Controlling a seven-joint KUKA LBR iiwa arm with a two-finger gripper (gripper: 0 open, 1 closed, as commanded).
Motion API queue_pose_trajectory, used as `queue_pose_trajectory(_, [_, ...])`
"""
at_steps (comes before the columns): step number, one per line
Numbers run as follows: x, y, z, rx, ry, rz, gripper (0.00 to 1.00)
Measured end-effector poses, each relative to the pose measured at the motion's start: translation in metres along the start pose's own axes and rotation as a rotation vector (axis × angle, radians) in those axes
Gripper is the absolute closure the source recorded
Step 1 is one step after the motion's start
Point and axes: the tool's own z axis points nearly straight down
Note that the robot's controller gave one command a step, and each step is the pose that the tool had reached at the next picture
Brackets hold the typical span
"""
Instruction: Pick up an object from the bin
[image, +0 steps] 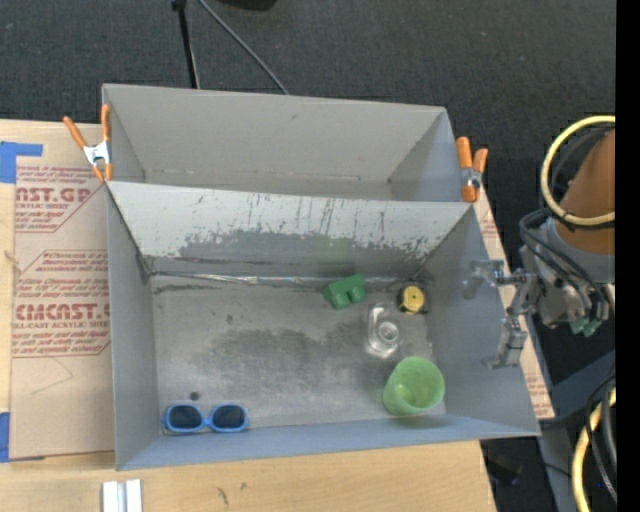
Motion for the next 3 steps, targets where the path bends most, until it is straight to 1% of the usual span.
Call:
queue_pose_trajectory(1, [0.008, 0.039, 0.139, 0.001, -0.001, -0.186, 0.00])
queue_pose_trajectory(2, [-0.008, 0.119, 0.169, -0.006, 0.002, -0.193, 0.00])
queue_pose_trajectory(3, [0.015, 0.181, 0.166, -0.002, -0.011, -0.333, 0.00])
